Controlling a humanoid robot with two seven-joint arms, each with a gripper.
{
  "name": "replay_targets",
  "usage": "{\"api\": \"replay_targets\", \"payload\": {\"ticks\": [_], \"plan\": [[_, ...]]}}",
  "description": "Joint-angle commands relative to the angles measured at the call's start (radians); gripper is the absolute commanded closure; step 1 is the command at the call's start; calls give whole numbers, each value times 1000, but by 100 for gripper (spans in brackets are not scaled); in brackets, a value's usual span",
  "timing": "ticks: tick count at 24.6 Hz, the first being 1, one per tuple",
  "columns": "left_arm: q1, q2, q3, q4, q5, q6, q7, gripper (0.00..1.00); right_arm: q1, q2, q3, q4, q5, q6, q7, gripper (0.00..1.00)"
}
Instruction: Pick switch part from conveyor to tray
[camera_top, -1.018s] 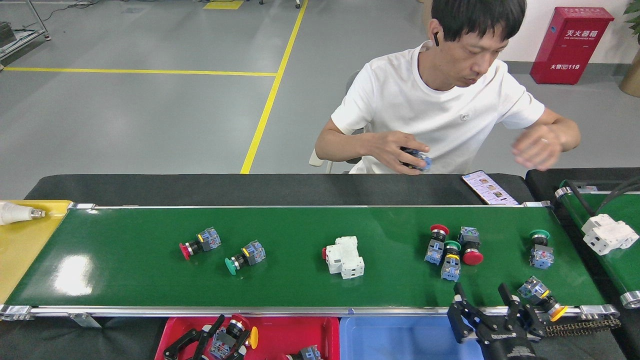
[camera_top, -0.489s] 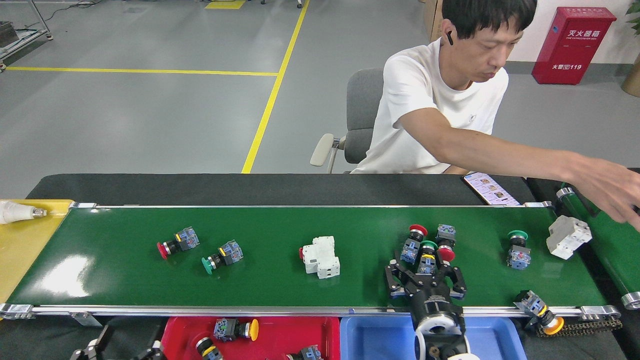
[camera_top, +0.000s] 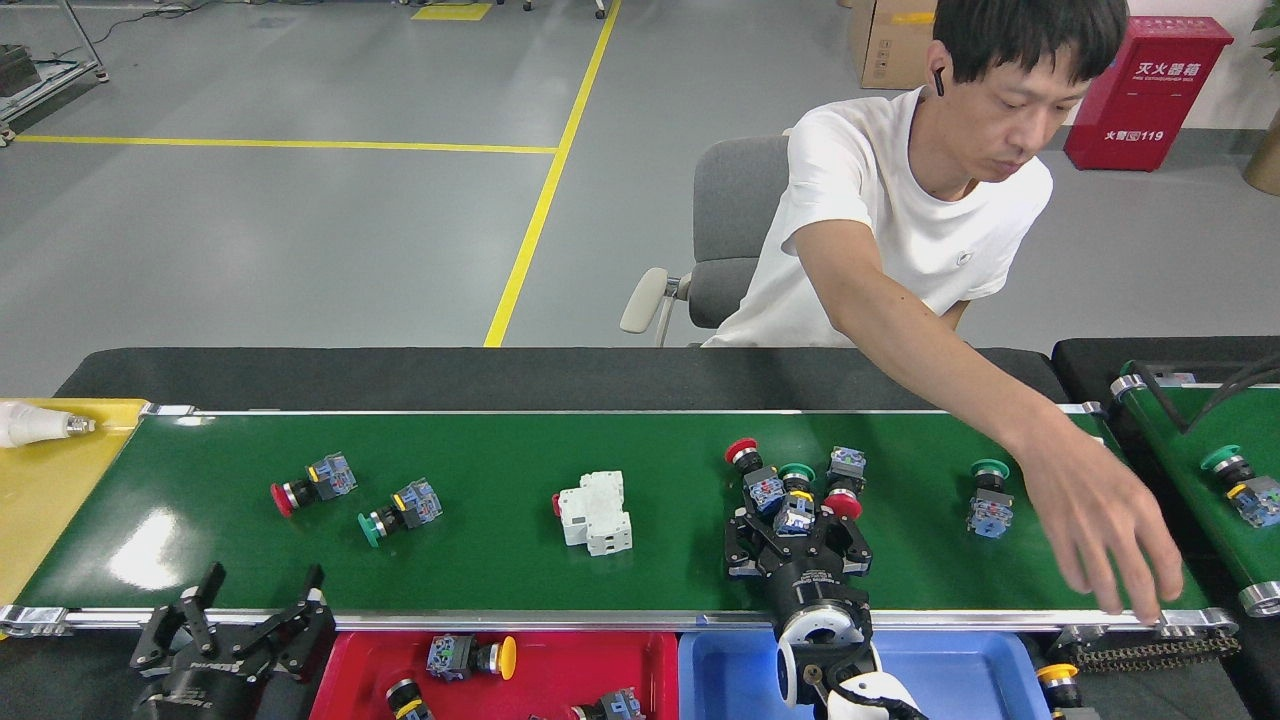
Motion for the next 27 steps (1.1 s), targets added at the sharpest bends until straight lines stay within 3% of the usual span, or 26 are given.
{"api": "replay_targets", "payload": {"ticks": [1,6,11,14,15,16,18,21,22,23,24,27], "plan": [[-36,6,-31,18,-7,18,1,0,-19,-2,2,-11,-4,-41,-11,75],[-151,10,-66,145,-25,47,3,0,-13,-4,3,-34,-4,-73,-11,77],[-286,28,-92,325,-42,45,18,1,87,-7,7,-204,-4,-225,-6,77],[-354,48,-95,407,-71,41,52,18,189,-19,7,-322,-4,-412,-5,77],[-363,49,-95,423,-71,34,66,32,223,-27,7,-357,-6,-494,-5,77],[-366,52,-97,430,-73,33,73,55,248,-33,7,-382,-6,-552,-5,77],[-358,68,-100,430,-71,19,84,84,309,-47,5,-437,-6,-705,-5,76],[-349,63,-101,426,-63,-18,86,93,355,-36,8,-457,-4,-843,3,72],[-344,62,-101,423,-59,-24,87,93,358,-16,30,-451,-4,-834,17,60],[-343,59,-100,413,-57,-28,92,93,358,11,59,-443,0,-813,40,30],[-332,57,-100,384,-45,-38,96,93,357,31,92,-428,0,-764,75,7],[-226,62,-97,225,6,-74,96,93,337,34,138,-417,-1,-695,100,5]]}}
